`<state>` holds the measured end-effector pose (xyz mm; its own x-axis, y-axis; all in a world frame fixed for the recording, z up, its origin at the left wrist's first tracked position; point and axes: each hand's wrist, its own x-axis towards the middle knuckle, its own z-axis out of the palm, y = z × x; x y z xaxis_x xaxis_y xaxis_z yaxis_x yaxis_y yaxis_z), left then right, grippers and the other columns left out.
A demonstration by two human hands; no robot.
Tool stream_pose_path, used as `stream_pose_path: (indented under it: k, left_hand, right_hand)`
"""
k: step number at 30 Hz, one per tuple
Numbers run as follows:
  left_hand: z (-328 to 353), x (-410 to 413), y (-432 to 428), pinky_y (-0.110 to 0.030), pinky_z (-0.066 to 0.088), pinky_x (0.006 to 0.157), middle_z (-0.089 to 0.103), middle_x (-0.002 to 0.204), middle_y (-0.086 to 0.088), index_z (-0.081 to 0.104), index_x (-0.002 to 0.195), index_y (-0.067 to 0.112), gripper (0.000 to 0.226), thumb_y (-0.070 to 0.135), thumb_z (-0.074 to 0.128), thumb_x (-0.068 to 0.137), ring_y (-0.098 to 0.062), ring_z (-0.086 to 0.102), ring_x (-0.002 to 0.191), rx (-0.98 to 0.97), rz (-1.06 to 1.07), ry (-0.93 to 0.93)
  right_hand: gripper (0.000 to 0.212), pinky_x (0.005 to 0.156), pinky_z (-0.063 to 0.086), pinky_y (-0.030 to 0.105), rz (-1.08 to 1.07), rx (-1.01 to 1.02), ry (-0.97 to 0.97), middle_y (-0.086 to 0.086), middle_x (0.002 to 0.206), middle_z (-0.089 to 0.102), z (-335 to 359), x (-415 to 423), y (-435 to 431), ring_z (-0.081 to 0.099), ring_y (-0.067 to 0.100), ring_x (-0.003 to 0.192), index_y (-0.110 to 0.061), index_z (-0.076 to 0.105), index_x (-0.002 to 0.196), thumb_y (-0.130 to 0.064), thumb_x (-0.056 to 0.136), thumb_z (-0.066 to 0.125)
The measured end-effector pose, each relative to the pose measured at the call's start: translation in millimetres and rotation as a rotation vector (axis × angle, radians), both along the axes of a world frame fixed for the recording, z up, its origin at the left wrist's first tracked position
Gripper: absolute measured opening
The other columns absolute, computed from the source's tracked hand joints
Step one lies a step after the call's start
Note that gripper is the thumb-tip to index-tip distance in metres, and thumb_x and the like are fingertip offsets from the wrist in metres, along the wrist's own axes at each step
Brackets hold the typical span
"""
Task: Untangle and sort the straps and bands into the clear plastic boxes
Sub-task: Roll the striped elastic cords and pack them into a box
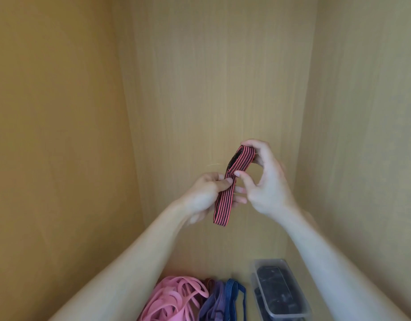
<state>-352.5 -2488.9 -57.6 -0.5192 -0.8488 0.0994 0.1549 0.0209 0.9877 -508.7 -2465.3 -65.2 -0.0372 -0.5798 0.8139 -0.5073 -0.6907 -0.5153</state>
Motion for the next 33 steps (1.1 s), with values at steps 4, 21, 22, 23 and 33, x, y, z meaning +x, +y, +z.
stream_pose_path:
  k: [4, 21, 22, 23, 33]
  left_hand:
    - [-3.2, 0.2, -2.9, -0.031, 0.06, 0.072, 0.075, 0.078, -0.007, 0.061, 0.094, 0.004, 0.014, 0.01, 0.052, 0.104, -0.019, 0.074, 0.07, -0.08, 0.039, -0.076]
    - [1.0, 4.0, -5.1, -0.045, 0.054, 0.095, 0.055, 0.111, -0.02, 0.057, 0.12, 0.012, 0.055, 0.056, 0.059, 0.087, -0.028, 0.062, 0.096, 0.034, -0.123, 0.051]
    - [0.1, 3.9, -5.3, -0.043, 0.054, 0.095, 0.055, 0.111, -0.02, 0.058, 0.122, 0.013, 0.051, 0.051, 0.061, 0.088, -0.028, 0.061, 0.099, 0.025, -0.132, 0.045]
    - [-1.0, 3.9, -6.3, -0.042, 0.055, 0.095, 0.056, 0.11, -0.02, 0.058, 0.123, 0.011, 0.048, 0.046, 0.063, 0.09, -0.028, 0.061, 0.101, 0.02, -0.142, 0.041]
    - [-3.8, 6.1, -3.1, -0.036, 0.061, 0.08, 0.072, 0.102, -0.025, 0.034, 0.144, 0.02, 0.068, 0.009, 0.067, 0.085, -0.034, 0.074, 0.093, 0.016, -0.197, 0.137]
  right_hand:
    - [0.056, 0.092, 0.048, 0.021, -0.114, -0.073, 0.095, -0.011, 0.115, 0.063, -6.0, 0.0, -1.6, 0.062, 0.01, 0.105, -0.028, 0.049, 0.127, -0.001, 0.084, 0.072]
    - [0.044, 0.093, 0.051, 0.021, -0.007, -0.002, 0.198, -0.014, 0.119, 0.07, -7.1, -3.7, -0.4, 0.065, 0.008, 0.114, -0.018, 0.065, 0.118, 0.004, 0.08, 0.068]
    - [0.044, 0.101, 0.048, 0.023, 0.018, 0.008, 0.205, -0.013, 0.123, 0.069, -7.1, -3.5, -0.2, 0.062, 0.006, 0.121, -0.017, 0.065, 0.121, 0.003, 0.081, 0.064]
    - [0.047, 0.108, 0.044, 0.025, 0.054, 0.026, 0.207, -0.01, 0.127, 0.068, -7.3, -3.8, -0.3, 0.057, 0.005, 0.127, -0.016, 0.065, 0.123, 0.003, 0.08, 0.058]
    - [0.04, 0.106, 0.047, 0.032, 0.282, 0.143, -0.167, 0.002, 0.137, 0.06, 0.4, -2.1, -3.1, 0.051, 0.009, 0.134, -0.016, 0.071, 0.109, -0.001, 0.077, 0.049]
